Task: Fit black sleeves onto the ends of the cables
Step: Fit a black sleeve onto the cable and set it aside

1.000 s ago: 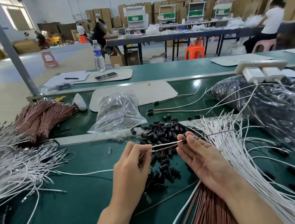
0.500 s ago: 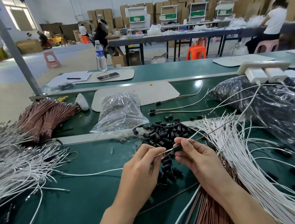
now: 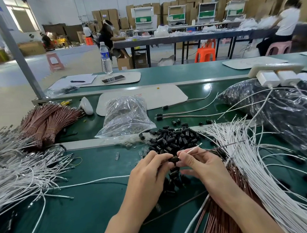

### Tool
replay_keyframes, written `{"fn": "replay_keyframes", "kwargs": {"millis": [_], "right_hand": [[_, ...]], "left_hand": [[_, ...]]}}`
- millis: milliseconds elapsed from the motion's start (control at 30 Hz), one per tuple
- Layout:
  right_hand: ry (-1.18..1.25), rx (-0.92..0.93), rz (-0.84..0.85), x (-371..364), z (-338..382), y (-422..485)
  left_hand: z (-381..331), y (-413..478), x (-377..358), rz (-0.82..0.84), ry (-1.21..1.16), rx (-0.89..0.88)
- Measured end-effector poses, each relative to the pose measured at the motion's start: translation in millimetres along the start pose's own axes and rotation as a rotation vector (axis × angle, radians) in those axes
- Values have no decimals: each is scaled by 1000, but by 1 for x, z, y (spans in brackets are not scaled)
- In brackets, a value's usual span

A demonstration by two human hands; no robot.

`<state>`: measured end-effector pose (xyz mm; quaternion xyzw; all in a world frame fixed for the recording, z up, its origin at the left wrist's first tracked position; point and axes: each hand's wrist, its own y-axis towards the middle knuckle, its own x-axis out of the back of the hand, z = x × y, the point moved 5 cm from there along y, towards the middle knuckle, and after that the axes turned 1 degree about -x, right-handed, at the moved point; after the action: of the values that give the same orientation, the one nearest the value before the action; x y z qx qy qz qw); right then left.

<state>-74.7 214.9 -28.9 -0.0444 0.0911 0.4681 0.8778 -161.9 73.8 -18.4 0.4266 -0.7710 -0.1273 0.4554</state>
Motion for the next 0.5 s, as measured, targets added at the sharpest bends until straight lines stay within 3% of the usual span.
{"fn": "replay_keyframes", "kwargs": {"millis": [233, 500], "right_hand": [[249, 23, -110, 27, 19, 1], [458, 102, -282, 72, 38, 1]], "left_hand": [[11, 1, 8, -43, 6, 49], [21, 2, 25, -99, 185, 28]]}}
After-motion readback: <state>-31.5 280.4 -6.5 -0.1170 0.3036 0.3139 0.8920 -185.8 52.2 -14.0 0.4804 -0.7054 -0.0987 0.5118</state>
